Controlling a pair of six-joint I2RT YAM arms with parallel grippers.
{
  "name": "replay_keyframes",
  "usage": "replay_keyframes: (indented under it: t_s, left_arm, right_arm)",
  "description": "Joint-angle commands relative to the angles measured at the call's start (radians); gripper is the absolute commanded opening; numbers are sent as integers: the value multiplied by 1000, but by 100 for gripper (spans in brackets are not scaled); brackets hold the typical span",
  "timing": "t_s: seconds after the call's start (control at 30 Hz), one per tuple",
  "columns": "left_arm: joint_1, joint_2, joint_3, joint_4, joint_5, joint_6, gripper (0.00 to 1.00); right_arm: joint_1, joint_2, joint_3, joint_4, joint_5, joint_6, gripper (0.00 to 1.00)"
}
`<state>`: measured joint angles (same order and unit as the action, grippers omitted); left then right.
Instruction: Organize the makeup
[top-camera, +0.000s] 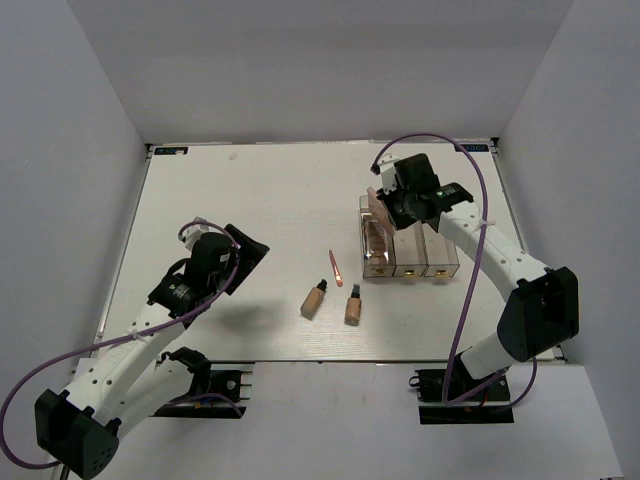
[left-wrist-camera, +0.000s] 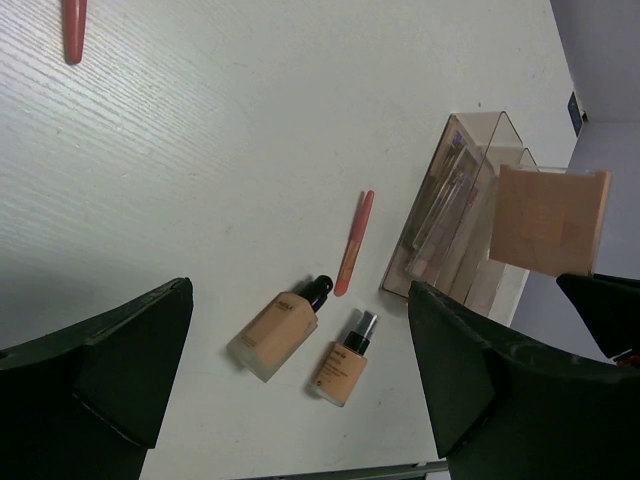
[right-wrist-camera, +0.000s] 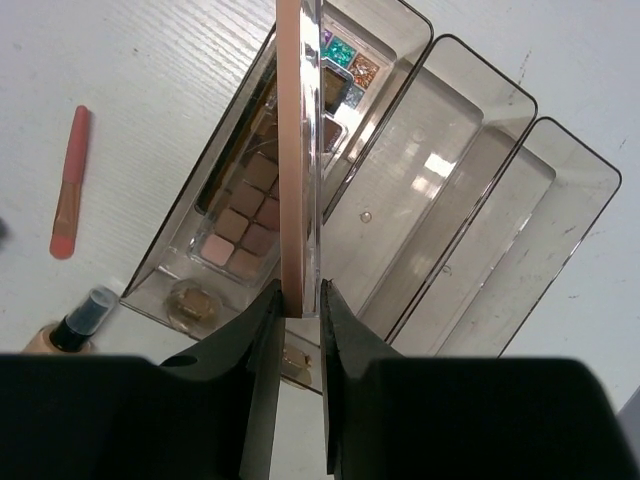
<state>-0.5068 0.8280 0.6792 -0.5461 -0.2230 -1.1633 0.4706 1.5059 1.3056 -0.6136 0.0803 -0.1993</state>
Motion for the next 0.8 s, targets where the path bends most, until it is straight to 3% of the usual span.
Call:
replay_keyframes:
  t_s: [0.0,0.3,0.77]
  left_arm:
    - [4,-10,-9,8,11,10,98]
    - [4,-4,-9,6,13,7,98]
    - [4,23,0,8,5,-6,98]
  right_arm:
    - [-3,-16,-12,78,53,67,0]
    - [2,28,-2,132,174,176,0]
    - [10,60,75,123,137,261,0]
